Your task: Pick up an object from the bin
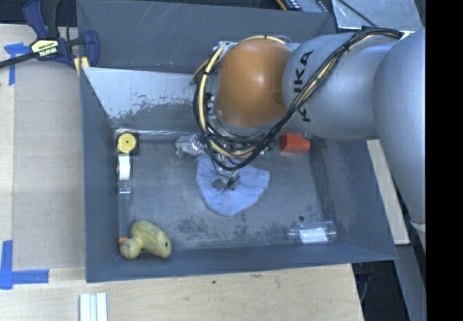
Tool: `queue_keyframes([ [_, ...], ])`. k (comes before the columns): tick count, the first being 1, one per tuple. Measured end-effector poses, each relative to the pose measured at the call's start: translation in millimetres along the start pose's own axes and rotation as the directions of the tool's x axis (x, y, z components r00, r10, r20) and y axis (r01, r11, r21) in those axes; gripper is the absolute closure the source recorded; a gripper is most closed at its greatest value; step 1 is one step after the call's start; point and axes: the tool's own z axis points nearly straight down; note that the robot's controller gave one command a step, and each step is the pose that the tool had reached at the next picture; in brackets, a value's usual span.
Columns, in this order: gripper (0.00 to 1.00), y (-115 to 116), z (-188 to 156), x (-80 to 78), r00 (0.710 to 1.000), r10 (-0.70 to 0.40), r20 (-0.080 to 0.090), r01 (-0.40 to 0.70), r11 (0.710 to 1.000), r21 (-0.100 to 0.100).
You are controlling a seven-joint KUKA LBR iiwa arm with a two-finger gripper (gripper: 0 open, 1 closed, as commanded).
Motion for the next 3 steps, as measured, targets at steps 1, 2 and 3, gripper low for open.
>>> queue_keyframes([
  [1, 0.0, 2.2, 0.2, 9.9, 0.988, -0.154, 0.008, 0.153, 0.988, 0.007],
  [2, 1.0, -1.1, -1.4, -1.2, 1.0, 0.002, 0.007, -0.002, 1.0, 0.002],
  [3, 1.0, -1.1, -1.4, -1.2, 1.0, 0.002, 0.007, -0.002, 1.0, 0.002],
])
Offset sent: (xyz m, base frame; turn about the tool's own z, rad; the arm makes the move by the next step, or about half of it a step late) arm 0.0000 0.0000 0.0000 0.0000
